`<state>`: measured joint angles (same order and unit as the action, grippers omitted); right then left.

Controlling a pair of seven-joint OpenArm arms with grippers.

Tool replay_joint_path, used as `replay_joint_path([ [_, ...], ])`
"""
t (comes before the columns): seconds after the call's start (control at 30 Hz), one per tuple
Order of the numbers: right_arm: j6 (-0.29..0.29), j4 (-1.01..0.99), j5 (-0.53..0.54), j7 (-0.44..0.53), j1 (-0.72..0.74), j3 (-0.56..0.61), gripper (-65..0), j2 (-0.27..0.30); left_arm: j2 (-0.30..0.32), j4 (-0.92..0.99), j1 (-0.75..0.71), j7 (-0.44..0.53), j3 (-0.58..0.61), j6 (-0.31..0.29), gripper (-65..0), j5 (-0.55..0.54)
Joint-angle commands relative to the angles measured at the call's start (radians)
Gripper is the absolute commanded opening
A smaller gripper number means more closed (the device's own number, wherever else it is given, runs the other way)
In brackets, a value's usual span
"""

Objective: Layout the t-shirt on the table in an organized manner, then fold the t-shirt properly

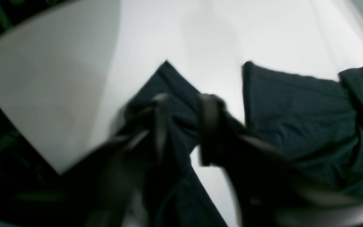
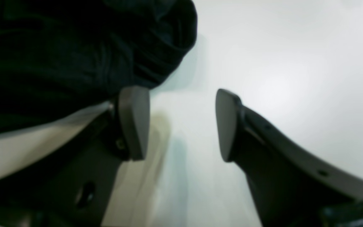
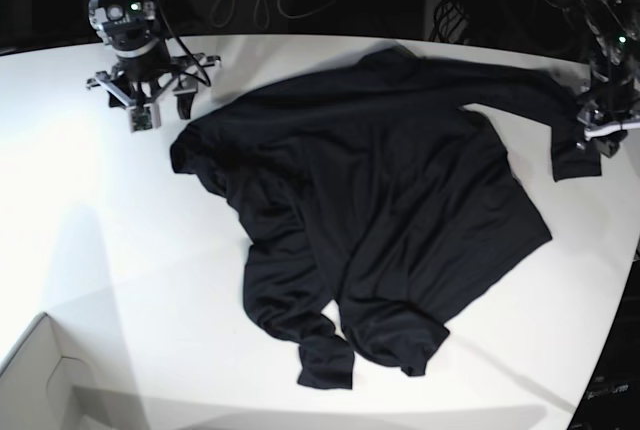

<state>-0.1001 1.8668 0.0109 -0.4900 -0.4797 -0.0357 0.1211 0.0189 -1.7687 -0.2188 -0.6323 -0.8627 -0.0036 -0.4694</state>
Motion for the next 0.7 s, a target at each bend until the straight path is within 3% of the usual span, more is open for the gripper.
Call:
replay_joint_path([
  [0.0, 0.003, 0.018, -0.001, 0.023, 0.000, -0.005, -30.8, 0.005, 0.010, -0.027, 0.000, 0.013, -0.003, -0.002, -41.3, -0.001],
  [0.13, 0.001, 0.018, 0.001, 0.023, 0.002, -0.005, -28.8, 0.005, 0.017, -0.035, 0.031, 0.015, -0.002, -0.002, -31.5, -0.001],
  [0.23, 0.001, 0.018, 0.001, 0.024, 0.002, -0.005, -28.5, 0.005, 0.020, -0.010, 0.100, 0.007, 0.003, -0.002, -31.5, 0.007],
  [0.33, 0.000, 0.018, 0.001, 0.026, 0.002, -0.002, -28.5, 0.007, 0.068, 0.082, 0.181, 0.006, 0.041, -0.002, -31.5, 0.008],
  [0.43, 0.000, 0.018, 0.001, 0.026, 0.002, -0.002, -28.5, 0.007, 0.132, 0.223, 0.256, 0.016, 0.130, -0.002, -31.4, 0.007],
  [0.67, 0.000, 0.018, 0.001, 0.024, 0.002, -0.002, -28.5, 0.010, 0.192, 0.536, 0.439, 0.038, 0.214, -0.002, -31.3, 0.007],
])
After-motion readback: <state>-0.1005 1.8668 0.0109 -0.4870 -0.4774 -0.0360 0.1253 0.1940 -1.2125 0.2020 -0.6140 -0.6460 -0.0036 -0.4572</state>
